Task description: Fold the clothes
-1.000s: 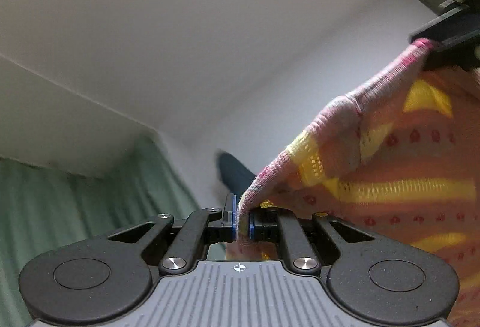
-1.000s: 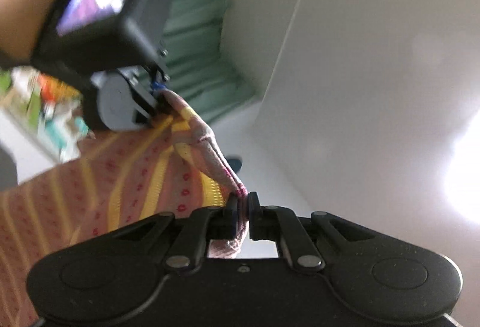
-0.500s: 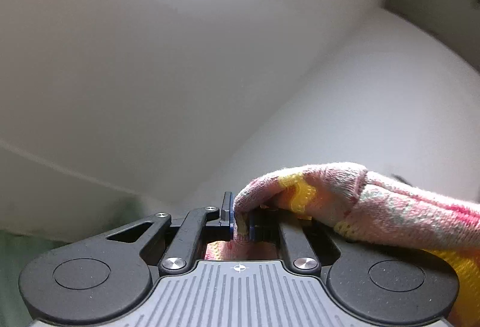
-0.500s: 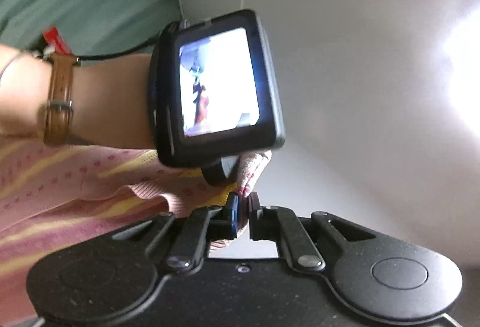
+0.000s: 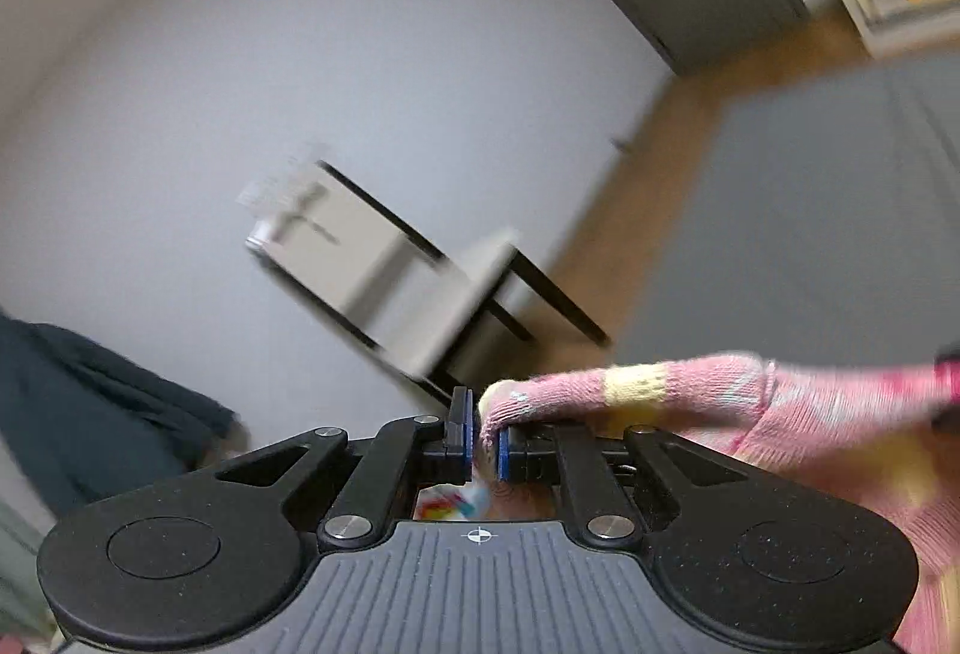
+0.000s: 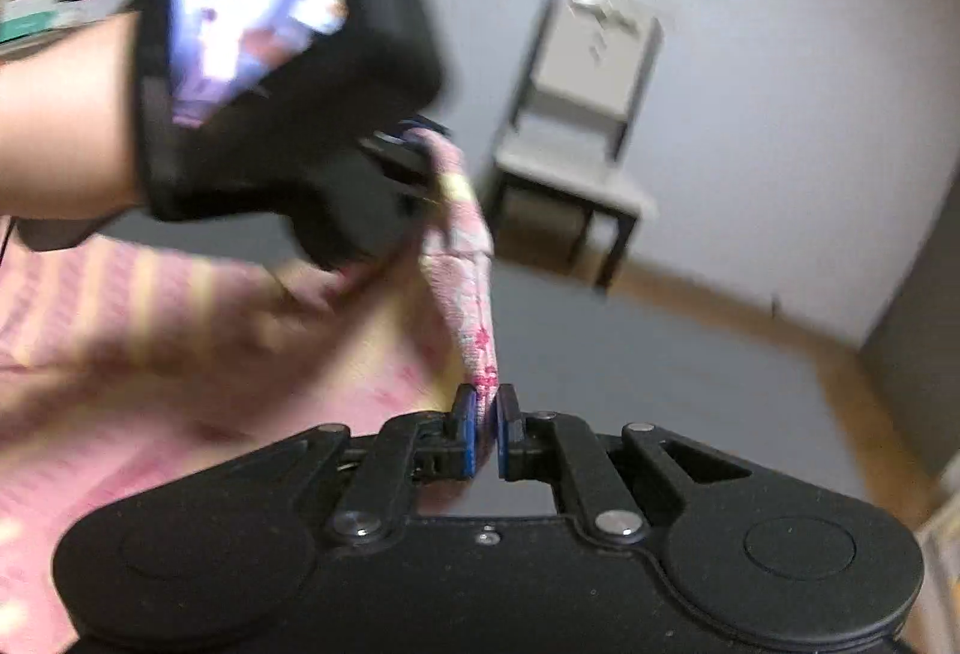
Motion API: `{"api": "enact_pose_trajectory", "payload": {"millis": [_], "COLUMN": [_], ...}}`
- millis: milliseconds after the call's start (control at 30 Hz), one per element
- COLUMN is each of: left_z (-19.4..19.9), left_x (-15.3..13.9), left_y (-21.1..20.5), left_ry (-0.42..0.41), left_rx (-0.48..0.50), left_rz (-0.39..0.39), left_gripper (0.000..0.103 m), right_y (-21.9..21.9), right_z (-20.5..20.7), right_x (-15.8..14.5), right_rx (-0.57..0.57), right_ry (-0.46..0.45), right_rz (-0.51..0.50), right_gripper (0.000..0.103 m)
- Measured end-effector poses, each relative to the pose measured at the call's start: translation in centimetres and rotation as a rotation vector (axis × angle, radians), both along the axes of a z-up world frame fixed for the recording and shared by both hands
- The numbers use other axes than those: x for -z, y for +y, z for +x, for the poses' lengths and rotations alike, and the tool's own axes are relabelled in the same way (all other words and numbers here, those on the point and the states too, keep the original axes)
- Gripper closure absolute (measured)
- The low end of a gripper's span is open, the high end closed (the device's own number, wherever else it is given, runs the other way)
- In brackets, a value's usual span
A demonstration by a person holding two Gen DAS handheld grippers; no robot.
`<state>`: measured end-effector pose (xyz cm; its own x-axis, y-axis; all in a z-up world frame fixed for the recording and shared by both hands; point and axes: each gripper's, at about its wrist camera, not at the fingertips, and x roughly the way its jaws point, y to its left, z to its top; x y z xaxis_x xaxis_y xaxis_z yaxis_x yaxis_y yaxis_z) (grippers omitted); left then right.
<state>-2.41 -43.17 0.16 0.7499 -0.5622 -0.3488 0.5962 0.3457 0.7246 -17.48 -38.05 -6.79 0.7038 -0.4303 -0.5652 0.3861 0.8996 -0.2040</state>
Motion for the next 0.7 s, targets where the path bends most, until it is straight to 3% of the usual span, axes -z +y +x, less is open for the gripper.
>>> {"api": "enact_pose_trajectory", "payload": {"millis": [133,267,367,533,700], "left_z": [-0.2,0.1,-2.1,-4.4,-3.9], "left_x": [3.2,4.1,4.6,8.4,8.1], "left_y": [-3.3,-7.8,-10.7,-13.7,-14.6], "left_ry": [-0.022,-0.092,-0.104,-0.139,-0.1], "left_rx": [0.048,0.119,0.162,0.203,0.177], "left_rz": [0.087,0.181,0.236,0.364,0.308], "left_gripper": [0.094,0.094,0.094,0.093,0.093], "right_y": [-4.9,-5.5,-5.7,-6.5,-6.1], "right_z": [0.1,-4.2,-3.1,-2.6,-3.3], "right_x": [2.3,2.8,4.8,5.9,4.9], "right_rx": [0.04,0.078,0.103,0.139,0.171], "right_ry": [-0.04,-0.115,-0.11,-0.093,-0.129], "right_rz": [0.18,0.332,0.377,0.426,0.401], "right_gripper": [0.096,0.096,0.096,0.096,0.096]}}
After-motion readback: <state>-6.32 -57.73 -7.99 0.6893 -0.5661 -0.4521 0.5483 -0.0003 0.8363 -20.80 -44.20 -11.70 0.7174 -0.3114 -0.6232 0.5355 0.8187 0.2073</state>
